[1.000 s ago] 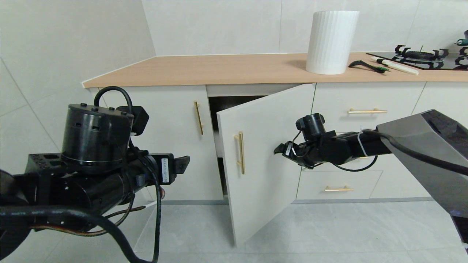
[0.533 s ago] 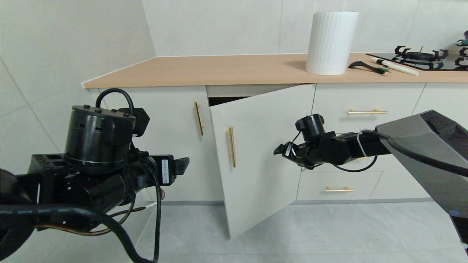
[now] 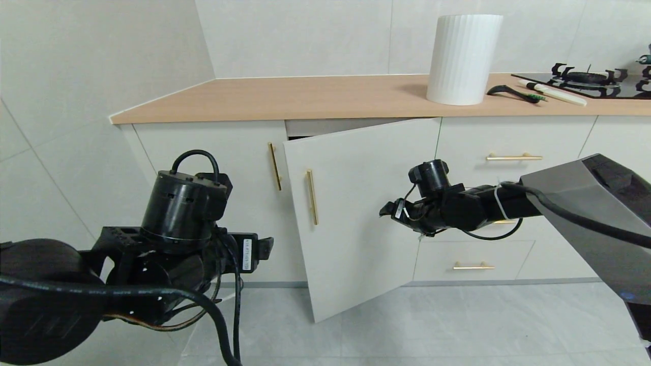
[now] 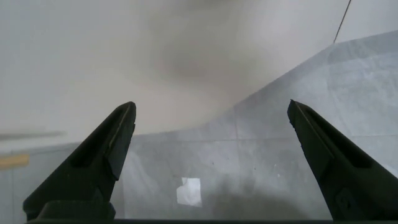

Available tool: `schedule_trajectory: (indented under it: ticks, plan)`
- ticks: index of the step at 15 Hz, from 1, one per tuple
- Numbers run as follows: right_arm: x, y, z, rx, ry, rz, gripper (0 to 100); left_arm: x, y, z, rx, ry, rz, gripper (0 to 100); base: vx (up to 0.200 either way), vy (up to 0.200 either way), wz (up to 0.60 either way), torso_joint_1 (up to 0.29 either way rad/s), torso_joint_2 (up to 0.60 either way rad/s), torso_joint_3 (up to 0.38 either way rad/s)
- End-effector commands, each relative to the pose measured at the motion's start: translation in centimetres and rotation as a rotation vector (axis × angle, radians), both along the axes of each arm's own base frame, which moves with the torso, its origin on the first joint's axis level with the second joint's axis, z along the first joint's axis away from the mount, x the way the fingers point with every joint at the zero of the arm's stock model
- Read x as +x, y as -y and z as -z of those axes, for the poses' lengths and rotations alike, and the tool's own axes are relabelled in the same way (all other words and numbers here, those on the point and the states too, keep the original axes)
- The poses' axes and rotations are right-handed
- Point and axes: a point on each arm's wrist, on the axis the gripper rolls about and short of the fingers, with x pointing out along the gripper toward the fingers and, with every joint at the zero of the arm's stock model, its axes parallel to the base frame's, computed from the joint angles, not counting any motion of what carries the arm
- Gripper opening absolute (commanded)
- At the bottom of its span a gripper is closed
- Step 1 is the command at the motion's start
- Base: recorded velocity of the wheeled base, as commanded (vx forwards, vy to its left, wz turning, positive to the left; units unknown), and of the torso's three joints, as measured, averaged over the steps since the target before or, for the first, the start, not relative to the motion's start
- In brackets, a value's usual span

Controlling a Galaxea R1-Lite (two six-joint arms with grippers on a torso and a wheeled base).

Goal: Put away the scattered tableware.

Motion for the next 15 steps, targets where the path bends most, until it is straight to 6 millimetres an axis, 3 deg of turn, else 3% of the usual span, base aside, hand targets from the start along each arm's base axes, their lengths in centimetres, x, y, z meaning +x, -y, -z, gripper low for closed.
schedule_trajectory:
  ticks: [1,6,12,15]
  plan:
    - [0.0,0.0,0.0,-0.001,-0.001,0.000,100,0.1,0.0,0.1,0.001,-0.001,-0.001,100,0.200,0.000,0.00,-0.002,0.00,0.002]
    - [0.0,-0.1,0.1,-0.002,-0.002,-0.002,100,0.0,-0.1,-0.2,-0.004,0.010,-0.006,100,0.200,0.000,0.00,0.002,0.00,0.005]
    - [1.3,-0.6,0.1,0.057,0.063,0.063,100,-0.5,-0.5,-1.1,-0.018,0.037,-0.005,100,0.000,0.000,0.00,0.000,0.00,0.000]
    - [3.4,-1.1,0.4,0.077,0.147,0.207,100,-0.5,-0.5,-1.1,-0.018,0.037,-0.005,100,0.000,0.000,0.00,0.000,0.00,0.000]
